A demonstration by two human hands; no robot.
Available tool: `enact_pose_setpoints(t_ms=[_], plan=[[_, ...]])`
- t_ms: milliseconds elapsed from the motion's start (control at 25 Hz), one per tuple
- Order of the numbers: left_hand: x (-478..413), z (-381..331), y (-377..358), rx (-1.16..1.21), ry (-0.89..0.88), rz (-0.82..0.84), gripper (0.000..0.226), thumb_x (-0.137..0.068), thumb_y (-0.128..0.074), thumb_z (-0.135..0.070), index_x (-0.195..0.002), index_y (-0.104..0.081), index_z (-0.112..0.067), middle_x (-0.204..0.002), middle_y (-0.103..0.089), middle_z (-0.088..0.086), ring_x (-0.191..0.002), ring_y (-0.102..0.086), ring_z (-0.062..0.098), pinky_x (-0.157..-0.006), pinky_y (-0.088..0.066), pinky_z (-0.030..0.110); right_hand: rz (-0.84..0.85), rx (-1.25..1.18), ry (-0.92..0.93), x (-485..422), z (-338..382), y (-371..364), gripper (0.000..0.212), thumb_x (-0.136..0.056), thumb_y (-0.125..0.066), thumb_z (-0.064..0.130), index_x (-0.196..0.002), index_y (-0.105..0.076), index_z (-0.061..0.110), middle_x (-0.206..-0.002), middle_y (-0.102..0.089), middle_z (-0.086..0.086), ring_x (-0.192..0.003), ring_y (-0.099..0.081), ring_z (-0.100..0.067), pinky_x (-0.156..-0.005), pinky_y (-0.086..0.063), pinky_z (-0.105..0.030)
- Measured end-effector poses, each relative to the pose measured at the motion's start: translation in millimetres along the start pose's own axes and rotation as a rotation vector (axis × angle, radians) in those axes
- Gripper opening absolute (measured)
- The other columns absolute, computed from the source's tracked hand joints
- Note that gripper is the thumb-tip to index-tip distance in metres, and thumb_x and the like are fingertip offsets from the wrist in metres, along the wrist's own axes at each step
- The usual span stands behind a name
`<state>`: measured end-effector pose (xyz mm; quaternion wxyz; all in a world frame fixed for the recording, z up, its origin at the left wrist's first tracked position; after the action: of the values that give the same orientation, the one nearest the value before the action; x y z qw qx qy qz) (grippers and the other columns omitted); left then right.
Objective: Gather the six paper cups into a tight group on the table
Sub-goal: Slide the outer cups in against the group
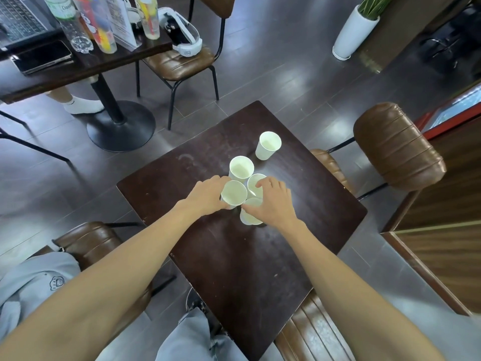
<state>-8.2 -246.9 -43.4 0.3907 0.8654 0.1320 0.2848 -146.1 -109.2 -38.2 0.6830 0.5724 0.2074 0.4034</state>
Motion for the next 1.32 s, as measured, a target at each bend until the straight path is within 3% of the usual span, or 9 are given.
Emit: enact_pose_setpoints(t_ms=[240,360,480,600,720,840,1000,1200,1320], plan=[[-2.7,-2.6,-2.3,0.006,0.000,-0.013,0.064,-0.084,-0.071,-0.051,-0.139,-0.049,-0.027,-0.128,-0.059,0.002,-0.112,-0.062,0.027,-0.101,-0.044,0.046,0.023,-0.015,-0.017,5.8,-21.1,6.4,0.052,-0.081,-0.069,0.046,-0.123,-0.058,0.018,-0.129,-0.055,0.000,-0.117,-0.049,-0.028,-0.096,-0.038,-0.040],[-3.5,-2.9,-1.5,0.000,0.006,-0.008,0.066,-0.083,-0.072,-0.051,-0.140,-0.049,-0.028,-0.126,-0.059,0.002,-0.111,-0.063,0.028,-0.102,-0.043,0.047,-0.061,-0.088,-0.148,10.2,-28.2,7.0,0.047,-0.085,-0.061,0.031,-0.129,-0.057,0.014,-0.135,-0.056,-0.005,-0.120,-0.050,-0.033,-0.099,-0.039,-0.044],[-3.9,-4.2,-0.2,0.020,0.003,-0.012,0.069,-0.081,-0.074,-0.050,-0.140,-0.048,-0.027,-0.128,-0.059,0.003,-0.113,-0.063,0.028,-0.104,-0.044,0.048,-0.001,-0.167,-0.320,15.7,-42.8,9.0,0.060,-0.086,-0.059,0.026,-0.143,-0.046,0.014,-0.148,-0.047,-0.009,-0.130,-0.045,-0.037,-0.106,-0.037,-0.047],[-2.2,-2.4,-1.4,-0.039,0.095,-0.016,0.078,-0.076,-0.079,-0.051,-0.138,-0.046,-0.017,-0.132,-0.056,0.007,-0.115,-0.062,0.032,-0.099,-0.048,0.047,0.170,-0.130,-0.287,24.4,-50.2,6.5,0.082,-0.082,-0.065,0.039,-0.153,-0.030,0.016,-0.154,-0.038,-0.010,-0.136,-0.039,-0.040,-0.107,-0.038,-0.050],[6.3,5.0,-11.2,-0.142,0.267,0.093,0.073,-0.071,-0.077,-0.064,-0.119,-0.056,-0.013,-0.120,-0.061,0.007,-0.107,-0.065,0.030,-0.087,-0.051,0.041,0.263,-0.144,-0.230,32.0,-56.7,3.4,0.090,-0.076,-0.067,0.030,-0.153,-0.023,0.015,-0.151,-0.036,-0.011,-0.131,-0.043,-0.041,-0.101,-0.045,-0.048],[14.1,-0.3,-36.0,-0.009,0.244,0.272,0.056,-0.073,-0.072,-0.066,-0.077,-0.070,-0.011,-0.082,-0.070,0.002,-0.084,-0.069,0.026,-0.075,-0.052,0.036,0.296,-0.223,-0.241,33.2,-62.8,3.4,0.087,-0.076,-0.066,0.016,-0.153,-0.025,0.010,-0.144,-0.044,-0.015,-0.119,-0.054,-0.035,-0.095,-0.052,-0.045],[17.1,-18.3,-61.9,0.164,0.188,0.256,0.049,-0.079,-0.072,-0.057,-0.088,-0.080,-0.010,-0.095,-0.078,0.005,-0.093,-0.072,0.022,-0.090,-0.057,0.041,0.248,-0.321,-0.266,31.5,-64.6,3.4,0.068,-0.079,-0.065,0.008,-0.141,-0.037,0.003,-0.120,-0.061,-0.019,-0.102,-0.063,-0.036,-0.087,-0.053,-0.041],[13.9,-28.3,-68.7,0.203,0.197,0.212,0.039,-0.082,-0.069,-0.054,-0.069,-0.068,-0.017,-0.078,-0.069,-0.002,-0.081,-0.066,0.022,-0.077,-0.053,0.036,0.209,-0.378,-0.292,31.2,-61.3,3.8,0.058,-0.082,-0.068,0.013,-0.133,-0.043,0.005,-0.115,-0.068,-0.014,-0.098,-0.067,-0.035,-0.083,-0.055,-0.042],[15.3,-29.3,-68.7,0.202,0.198,0.200,0.043,-0.082,-0.066,-0.055,-0.076,-0.068,-0.013,-0.084,-0.071,0.001,-0.085,-0.068,0.023,-0.079,-0.055,0.037,0.205,-0.376,-0.292,31.9,-60.6,4.5,0.058,-0.082,-0.068,0.013,-0.134,-0.043,0.006,-0.116,-0.068,-0.013,-0.102,-0.066,-0.036,-0.085,-0.056,-0.043]])
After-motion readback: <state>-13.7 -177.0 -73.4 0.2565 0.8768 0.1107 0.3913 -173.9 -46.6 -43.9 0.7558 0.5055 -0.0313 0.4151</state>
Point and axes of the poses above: each hand's wrist, its own x-axis away from the middle knuckle, its own y-axis out of the back of the hand, z = x × y, the point moved 2 cm from there along -x, towards the middle knuckle
